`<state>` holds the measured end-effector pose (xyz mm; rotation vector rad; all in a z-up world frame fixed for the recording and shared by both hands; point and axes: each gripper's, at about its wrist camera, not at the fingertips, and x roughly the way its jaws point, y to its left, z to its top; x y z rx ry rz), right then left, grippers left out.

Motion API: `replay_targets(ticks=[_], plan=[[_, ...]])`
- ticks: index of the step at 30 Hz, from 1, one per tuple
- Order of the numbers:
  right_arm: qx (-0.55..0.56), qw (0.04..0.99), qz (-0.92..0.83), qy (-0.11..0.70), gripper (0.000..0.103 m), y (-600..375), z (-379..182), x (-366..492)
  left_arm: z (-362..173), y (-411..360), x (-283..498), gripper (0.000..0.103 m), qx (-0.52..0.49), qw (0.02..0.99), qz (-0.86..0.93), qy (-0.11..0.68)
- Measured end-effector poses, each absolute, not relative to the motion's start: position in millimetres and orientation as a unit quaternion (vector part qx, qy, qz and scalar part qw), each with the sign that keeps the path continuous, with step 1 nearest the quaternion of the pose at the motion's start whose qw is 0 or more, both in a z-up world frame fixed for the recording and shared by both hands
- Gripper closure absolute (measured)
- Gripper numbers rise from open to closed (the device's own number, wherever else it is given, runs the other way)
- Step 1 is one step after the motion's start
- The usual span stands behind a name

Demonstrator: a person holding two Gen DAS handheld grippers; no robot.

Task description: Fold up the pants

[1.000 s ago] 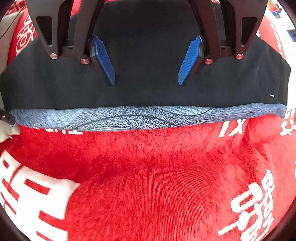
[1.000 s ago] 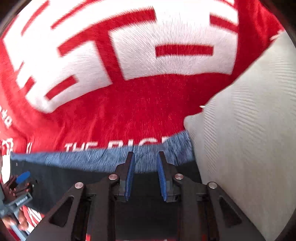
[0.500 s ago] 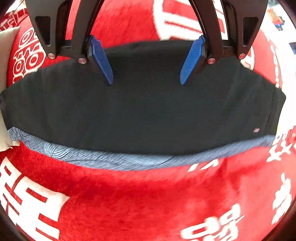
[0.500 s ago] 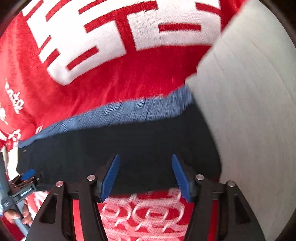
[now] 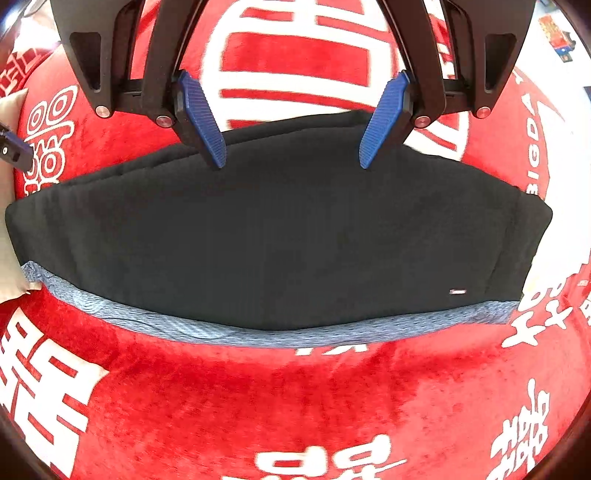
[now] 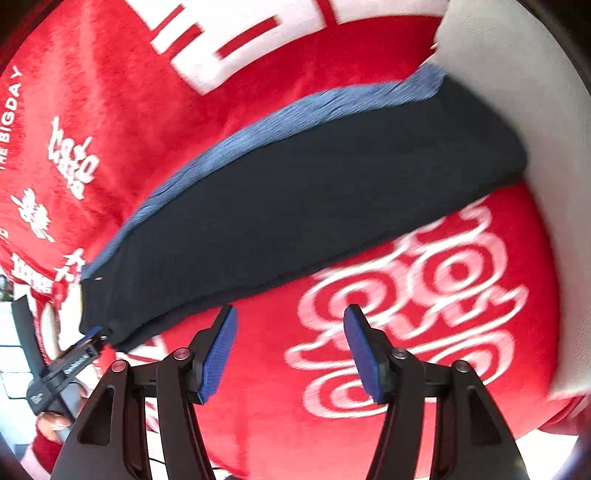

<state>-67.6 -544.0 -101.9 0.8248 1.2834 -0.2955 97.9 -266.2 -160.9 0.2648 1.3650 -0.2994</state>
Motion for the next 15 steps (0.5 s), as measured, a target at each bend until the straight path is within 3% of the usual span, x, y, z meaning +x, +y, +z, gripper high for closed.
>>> replay_targets(ticks=[15], plan=[[0.479,0.68,0.005,0.555,0.039,-372.1,-152.9,24.7,-180.1,-148.9,152.9,0.027,0.089,0.765,-0.119,0.627]])
